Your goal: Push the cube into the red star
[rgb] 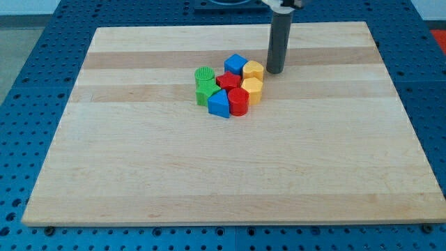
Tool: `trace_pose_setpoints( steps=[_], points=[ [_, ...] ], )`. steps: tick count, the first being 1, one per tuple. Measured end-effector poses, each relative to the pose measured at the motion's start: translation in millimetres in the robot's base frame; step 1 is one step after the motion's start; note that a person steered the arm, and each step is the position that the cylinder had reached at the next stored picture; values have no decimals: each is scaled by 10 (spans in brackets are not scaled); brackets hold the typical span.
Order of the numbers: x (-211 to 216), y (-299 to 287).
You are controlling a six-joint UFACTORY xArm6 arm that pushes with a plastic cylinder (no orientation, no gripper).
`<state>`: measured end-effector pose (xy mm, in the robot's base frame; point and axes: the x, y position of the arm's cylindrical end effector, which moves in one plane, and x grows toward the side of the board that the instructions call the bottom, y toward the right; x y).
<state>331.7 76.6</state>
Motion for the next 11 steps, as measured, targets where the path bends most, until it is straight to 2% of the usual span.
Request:
trace_pose_setpoints(
  steps=[6, 8, 11],
  points=[
    [23, -238],
    [-269, -232],
    [-305, -516]
  ],
)
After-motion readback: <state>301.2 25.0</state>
